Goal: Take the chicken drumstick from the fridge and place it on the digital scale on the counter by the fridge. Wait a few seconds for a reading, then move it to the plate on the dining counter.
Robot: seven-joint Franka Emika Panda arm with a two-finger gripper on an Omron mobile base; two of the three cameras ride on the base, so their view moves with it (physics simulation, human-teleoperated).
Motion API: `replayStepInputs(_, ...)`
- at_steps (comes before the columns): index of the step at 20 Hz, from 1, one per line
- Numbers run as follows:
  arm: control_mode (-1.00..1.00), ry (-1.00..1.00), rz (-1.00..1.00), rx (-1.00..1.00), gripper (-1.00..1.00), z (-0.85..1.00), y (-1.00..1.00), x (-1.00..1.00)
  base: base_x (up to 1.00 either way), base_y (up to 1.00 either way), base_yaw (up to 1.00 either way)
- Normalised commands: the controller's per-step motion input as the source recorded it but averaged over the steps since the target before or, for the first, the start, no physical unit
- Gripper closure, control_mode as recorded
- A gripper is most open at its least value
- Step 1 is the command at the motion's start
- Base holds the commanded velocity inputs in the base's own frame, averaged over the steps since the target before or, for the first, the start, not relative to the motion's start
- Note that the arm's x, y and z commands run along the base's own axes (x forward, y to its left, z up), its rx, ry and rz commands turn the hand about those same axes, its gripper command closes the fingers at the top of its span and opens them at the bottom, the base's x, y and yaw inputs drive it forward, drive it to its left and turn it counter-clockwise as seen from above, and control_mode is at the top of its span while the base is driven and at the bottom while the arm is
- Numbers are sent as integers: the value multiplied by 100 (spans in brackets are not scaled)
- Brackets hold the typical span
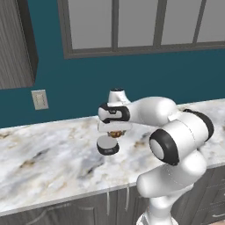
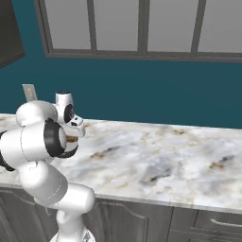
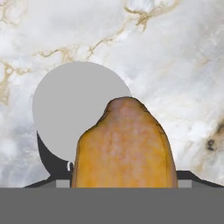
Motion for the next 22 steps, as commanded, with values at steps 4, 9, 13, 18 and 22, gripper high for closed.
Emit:
replayStepInputs(4,-100,7,0,0,100,-2,10,11,0,0,0)
replayStepInputs(9,-100,7,0,0,100,-14,23,14,0,0,0)
replayStepInputs(13,-100,3,0,0,100,-16,9,21,0,0,0)
replayStepInputs(18,-100,0,0,0,100,-18,0,11,0,0,0)
replayStepInputs(22,-100,0,0,0,100,-19,0,-4,0,0,0)
